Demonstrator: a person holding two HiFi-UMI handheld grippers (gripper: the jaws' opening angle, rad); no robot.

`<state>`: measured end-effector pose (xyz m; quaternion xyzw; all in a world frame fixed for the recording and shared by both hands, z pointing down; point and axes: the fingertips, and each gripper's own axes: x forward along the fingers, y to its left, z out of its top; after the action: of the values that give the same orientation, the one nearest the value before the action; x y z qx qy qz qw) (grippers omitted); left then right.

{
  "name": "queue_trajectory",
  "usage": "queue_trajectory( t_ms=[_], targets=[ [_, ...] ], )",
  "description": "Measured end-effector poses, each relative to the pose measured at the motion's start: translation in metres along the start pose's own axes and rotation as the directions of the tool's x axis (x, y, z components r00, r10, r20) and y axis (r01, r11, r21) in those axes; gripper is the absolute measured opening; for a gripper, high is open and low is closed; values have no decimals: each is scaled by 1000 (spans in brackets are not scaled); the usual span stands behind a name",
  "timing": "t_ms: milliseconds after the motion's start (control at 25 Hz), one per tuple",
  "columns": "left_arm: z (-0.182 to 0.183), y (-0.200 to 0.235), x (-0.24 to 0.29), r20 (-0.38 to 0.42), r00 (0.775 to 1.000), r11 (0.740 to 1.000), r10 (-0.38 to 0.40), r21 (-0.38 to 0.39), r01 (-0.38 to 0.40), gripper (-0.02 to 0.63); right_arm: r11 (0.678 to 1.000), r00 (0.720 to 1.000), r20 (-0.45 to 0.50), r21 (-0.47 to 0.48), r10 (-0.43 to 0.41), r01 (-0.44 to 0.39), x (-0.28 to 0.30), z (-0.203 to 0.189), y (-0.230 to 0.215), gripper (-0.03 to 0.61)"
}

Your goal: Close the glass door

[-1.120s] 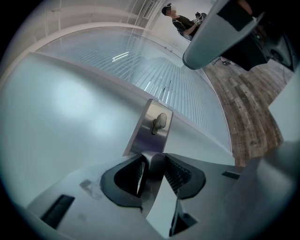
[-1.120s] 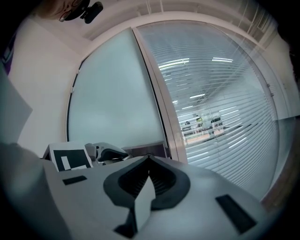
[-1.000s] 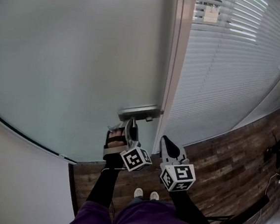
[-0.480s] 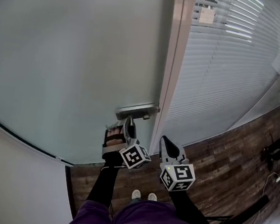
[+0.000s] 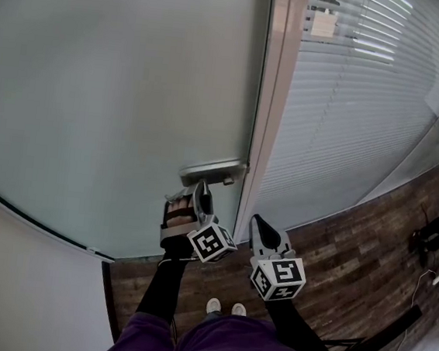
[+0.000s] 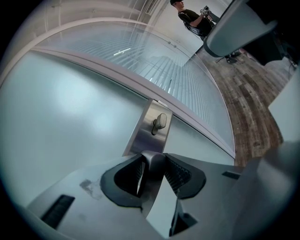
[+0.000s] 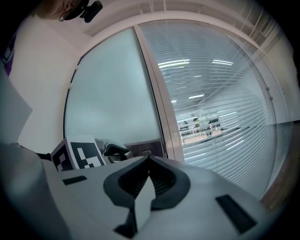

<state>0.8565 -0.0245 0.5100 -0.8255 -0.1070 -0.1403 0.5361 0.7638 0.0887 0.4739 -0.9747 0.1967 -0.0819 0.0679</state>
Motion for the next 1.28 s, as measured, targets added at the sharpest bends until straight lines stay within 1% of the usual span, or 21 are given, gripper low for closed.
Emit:
queue_trajectory(
  t_ms=[960, 1280],
  targets=[
    [-1, 4, 2, 3, 1000, 1000, -12, -7, 12, 133, 1000, 1000, -1, -6, 12, -12, 6, 2, 4, -3],
    [-1, 4, 10, -2, 1000, 1000, -18, -14, 18, 135, 1000, 1000, -1, -6, 9, -9, 6, 1, 3, -3]
  ],
)
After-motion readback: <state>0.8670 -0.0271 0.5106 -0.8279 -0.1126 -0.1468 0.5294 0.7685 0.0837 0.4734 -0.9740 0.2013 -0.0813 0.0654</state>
